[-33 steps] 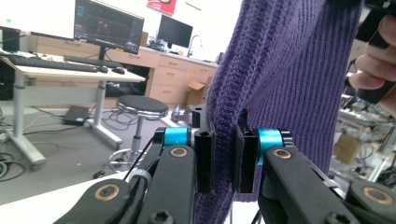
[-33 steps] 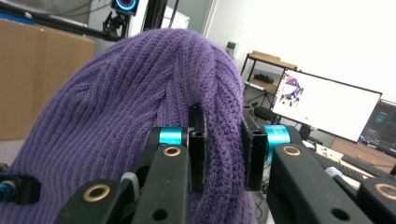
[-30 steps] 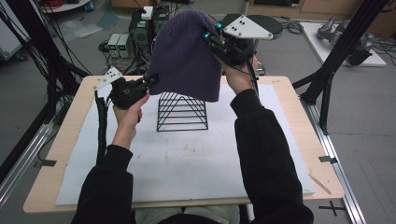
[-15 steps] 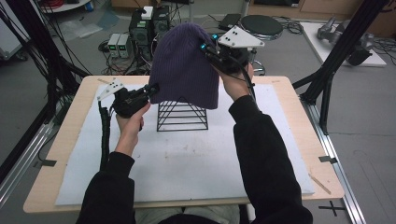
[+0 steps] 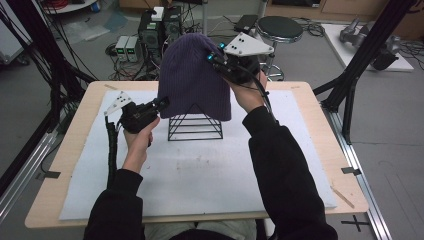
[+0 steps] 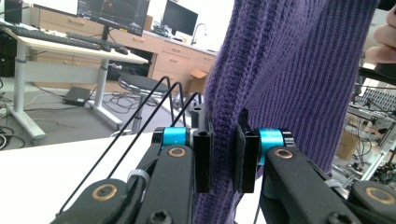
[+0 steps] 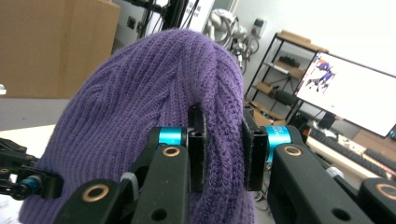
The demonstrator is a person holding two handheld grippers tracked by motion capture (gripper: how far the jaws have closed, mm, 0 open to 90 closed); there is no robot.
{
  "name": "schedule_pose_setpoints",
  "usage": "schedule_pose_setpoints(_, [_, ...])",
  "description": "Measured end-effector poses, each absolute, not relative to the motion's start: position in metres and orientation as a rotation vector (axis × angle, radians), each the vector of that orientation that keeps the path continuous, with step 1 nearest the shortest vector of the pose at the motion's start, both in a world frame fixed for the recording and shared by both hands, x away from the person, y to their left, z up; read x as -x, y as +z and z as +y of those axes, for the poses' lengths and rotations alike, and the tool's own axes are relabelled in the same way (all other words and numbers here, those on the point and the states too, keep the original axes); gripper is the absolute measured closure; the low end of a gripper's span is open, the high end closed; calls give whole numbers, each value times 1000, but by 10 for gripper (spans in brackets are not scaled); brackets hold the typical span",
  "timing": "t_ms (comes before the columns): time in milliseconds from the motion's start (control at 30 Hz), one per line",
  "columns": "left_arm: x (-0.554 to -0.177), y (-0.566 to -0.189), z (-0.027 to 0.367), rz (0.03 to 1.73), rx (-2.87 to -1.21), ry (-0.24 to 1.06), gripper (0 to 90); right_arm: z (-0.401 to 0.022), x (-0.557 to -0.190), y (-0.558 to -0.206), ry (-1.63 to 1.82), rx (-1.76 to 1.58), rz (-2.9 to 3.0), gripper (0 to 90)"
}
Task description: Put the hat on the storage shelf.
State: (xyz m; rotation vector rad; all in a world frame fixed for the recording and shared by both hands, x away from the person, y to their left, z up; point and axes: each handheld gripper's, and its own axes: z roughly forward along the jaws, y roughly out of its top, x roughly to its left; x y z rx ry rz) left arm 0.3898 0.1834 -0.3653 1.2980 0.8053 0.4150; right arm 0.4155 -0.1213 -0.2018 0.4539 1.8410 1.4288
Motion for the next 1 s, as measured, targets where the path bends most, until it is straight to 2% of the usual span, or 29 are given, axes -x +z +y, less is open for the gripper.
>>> schedule_pose_setpoints(400, [-387, -380, 180, 813, -1363, 421, 809, -115, -418, -212, 1388, -525, 1904, 768])
schedule_pose_setpoints(1000, [-391, -393, 170, 822, -1458, 421, 809, -135, -419, -254, 1421, -604, 1864, 764])
